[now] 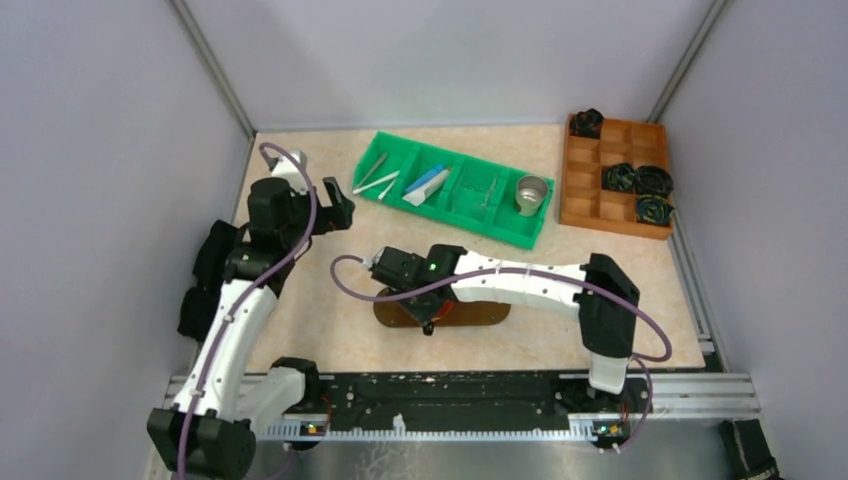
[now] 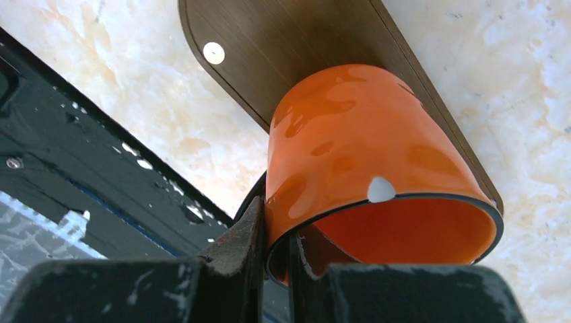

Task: Prepare toiletry sets of a toothbrush and toothpaste on the tray

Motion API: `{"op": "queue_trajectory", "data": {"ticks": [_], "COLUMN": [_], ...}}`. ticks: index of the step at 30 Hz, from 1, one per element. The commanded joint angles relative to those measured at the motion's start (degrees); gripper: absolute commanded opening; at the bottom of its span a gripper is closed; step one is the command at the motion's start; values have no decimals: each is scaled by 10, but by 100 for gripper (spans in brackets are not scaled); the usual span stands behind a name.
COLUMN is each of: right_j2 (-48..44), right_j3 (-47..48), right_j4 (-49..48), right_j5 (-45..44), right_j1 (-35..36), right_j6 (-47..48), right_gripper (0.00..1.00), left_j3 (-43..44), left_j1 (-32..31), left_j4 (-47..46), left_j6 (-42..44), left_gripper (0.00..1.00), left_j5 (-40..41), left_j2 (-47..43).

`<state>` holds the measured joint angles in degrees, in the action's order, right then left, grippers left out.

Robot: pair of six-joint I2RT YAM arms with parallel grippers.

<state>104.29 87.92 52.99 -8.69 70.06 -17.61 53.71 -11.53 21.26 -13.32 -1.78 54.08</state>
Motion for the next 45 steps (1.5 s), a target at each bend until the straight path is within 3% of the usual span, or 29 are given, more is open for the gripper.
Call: {"op": "queue_trajectory", "data": {"ticks": [1,6,14,43,45], "right_j2": [13,49,108,151,151], "right_j3": [67,115,170,196,195], "right_j4": [-35,-25,-4,19,21], "right_j5": [-16,-39,-22,4,-1], "right_j1": [6,11,12,41,41], "right_j6": [-1,10,24,28,28], "right_gripper": [0,0,0,0,9], "left_j3": [-11,-20,-14,-24,-22], "left_j1": [86,146,155,160,161], "left_j4": [-2,-7,0,-6,-6], "left_j6": [-32,-53,-63,-65,-65], "left_gripper": [99,99,99,99,99], "left_j5": [-77,-123,-98,-105,-108], "left_j2": [18,25,3,2,4]}}
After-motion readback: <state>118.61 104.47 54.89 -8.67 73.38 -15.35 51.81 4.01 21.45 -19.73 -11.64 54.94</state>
